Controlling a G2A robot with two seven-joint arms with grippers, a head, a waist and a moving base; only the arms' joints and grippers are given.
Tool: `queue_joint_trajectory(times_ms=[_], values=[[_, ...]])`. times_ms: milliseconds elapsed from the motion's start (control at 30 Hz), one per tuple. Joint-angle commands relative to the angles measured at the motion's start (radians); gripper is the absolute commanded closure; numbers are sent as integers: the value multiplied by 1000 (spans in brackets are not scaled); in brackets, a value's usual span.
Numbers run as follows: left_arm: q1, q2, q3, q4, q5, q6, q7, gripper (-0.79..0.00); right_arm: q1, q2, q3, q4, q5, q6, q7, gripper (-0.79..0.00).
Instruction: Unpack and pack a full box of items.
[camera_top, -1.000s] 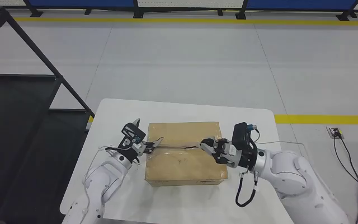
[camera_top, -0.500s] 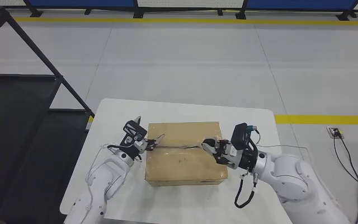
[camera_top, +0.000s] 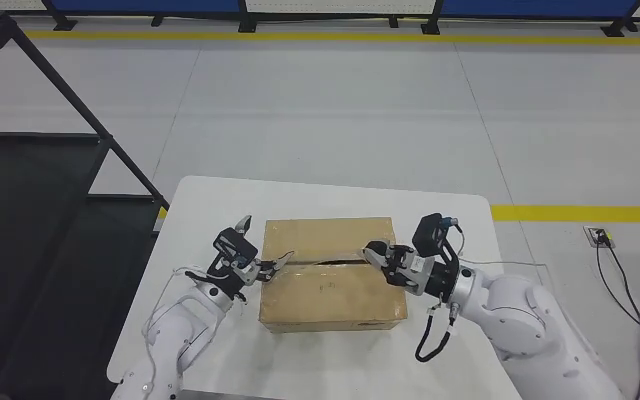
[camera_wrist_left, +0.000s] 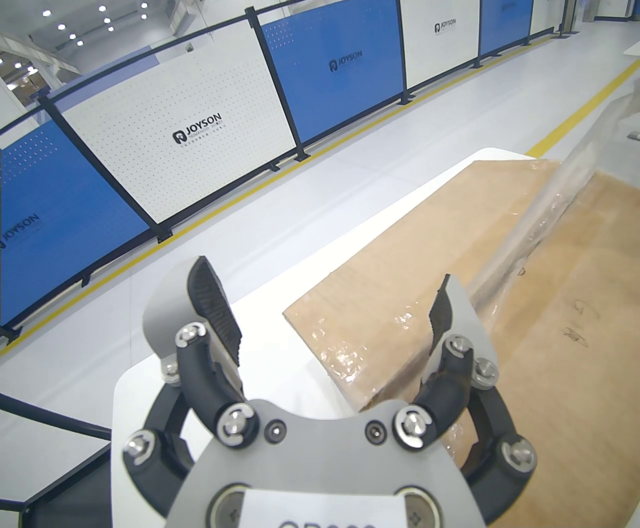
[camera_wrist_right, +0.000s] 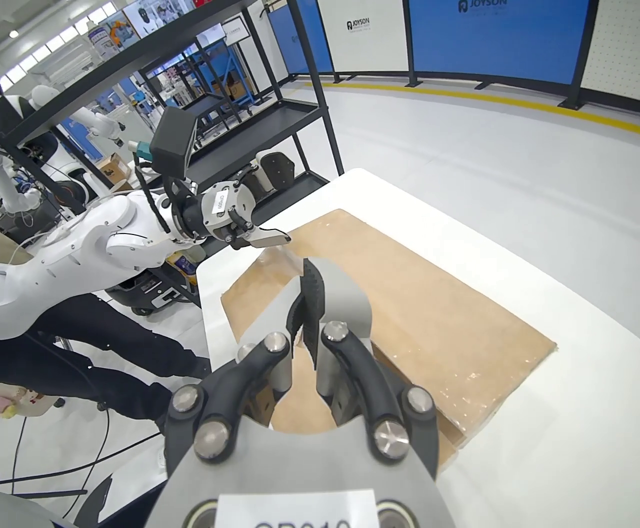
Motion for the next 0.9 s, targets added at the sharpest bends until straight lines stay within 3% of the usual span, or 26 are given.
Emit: queue_joint_trajectory(times_ms=[0, 433, 700, 867], values=[[-7, -1, 8, 5, 3, -4, -5, -785, 0, 1, 3, 0, 15, 11, 20, 0], [-24, -1, 25, 19, 12, -55, 35, -785, -25, 6, 31, -25, 68, 37, 74, 0], [-16, 1, 16, 17, 16, -54, 50, -785, -49, 10, 49, -62, 99, -9, 71, 0], [-3, 2, 7, 1, 6, -51, 93, -785, -74, 13, 67, -87, 90, 21, 75, 0]])
